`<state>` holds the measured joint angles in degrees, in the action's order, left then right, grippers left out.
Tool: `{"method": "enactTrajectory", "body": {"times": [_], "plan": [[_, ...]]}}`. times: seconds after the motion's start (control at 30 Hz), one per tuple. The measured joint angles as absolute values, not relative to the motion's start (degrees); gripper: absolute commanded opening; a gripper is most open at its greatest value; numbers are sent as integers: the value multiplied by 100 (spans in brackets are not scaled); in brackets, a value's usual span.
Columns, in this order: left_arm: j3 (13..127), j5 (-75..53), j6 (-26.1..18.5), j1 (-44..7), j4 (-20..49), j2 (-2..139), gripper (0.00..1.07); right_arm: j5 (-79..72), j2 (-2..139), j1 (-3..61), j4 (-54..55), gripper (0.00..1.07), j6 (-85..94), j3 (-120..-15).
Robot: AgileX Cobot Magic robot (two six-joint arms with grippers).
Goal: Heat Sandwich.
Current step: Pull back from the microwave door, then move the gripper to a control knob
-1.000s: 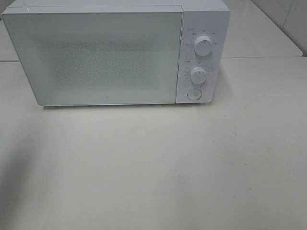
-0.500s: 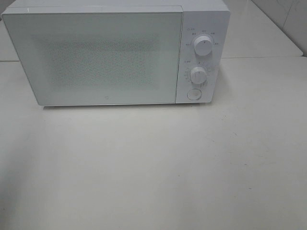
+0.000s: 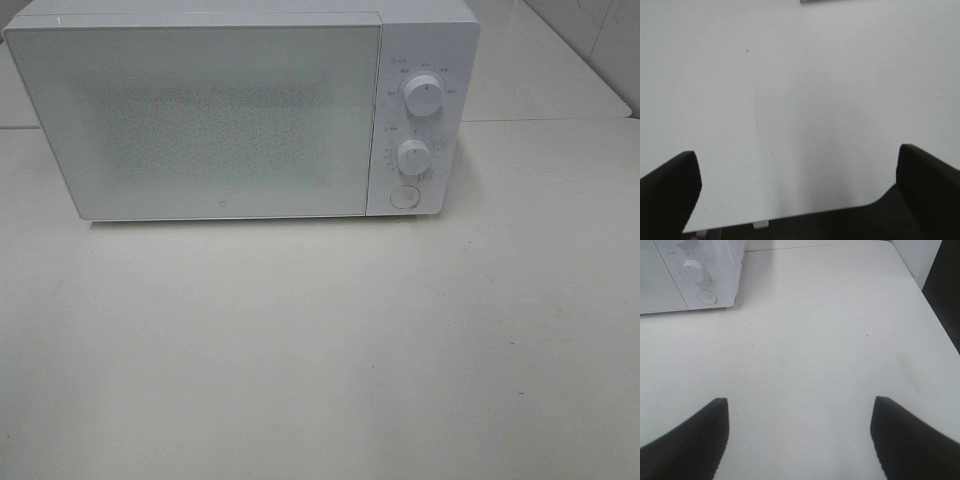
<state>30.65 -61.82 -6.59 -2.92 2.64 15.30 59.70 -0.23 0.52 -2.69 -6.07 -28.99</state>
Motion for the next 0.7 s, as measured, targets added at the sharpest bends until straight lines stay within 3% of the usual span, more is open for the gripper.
{"method": "enactTrajectory", "body": {"times": [0.23,0.7], "plan": [[2830,-6016,-659,-292,264,126,100,5970,-23,52,-269,75,-607,-2899],[2830,-6010,-636,-292,367,-17,100,5970,-23,52,-269,75,-607,-2899]]}}
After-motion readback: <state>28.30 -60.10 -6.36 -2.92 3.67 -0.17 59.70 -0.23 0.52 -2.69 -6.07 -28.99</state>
